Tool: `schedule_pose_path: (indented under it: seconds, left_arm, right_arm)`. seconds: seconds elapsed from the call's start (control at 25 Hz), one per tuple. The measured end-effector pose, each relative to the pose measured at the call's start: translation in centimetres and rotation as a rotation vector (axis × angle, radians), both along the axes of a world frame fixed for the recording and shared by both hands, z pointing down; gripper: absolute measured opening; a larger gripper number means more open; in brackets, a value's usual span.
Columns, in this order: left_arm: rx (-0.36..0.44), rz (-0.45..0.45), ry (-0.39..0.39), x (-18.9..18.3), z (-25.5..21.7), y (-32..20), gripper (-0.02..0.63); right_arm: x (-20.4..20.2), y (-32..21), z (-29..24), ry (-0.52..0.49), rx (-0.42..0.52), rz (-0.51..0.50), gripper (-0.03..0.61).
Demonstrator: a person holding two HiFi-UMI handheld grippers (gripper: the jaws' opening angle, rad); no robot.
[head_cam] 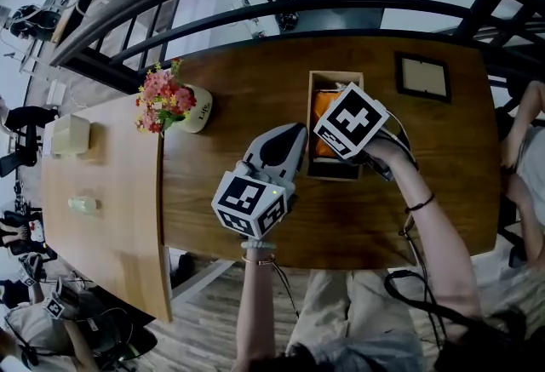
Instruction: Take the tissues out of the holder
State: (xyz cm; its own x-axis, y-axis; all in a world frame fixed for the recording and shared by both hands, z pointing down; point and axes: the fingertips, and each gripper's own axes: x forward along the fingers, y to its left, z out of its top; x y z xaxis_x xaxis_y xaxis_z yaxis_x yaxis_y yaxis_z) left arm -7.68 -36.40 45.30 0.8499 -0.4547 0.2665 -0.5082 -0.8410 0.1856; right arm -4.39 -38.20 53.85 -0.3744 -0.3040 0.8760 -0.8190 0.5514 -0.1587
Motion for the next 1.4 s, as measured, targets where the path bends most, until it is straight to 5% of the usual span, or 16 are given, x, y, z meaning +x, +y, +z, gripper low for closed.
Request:
schedule_pose_path:
  seconds: [0.56, 1.4]
  left_arm:
    - [0.009, -0.005, 0.005, 0.5, -0.7, 1.1, 0.008]
    - [0.105, 0.042, 0.034, 1.3, -6.4, 3.6, 0.008]
  right_arm:
    - [0.7, 0.8, -3.4, -0.228, 0.121, 0.097, 0.012]
    - [2.3, 3.6, -12.6, -0.313, 0.324, 0.196, 0.012]
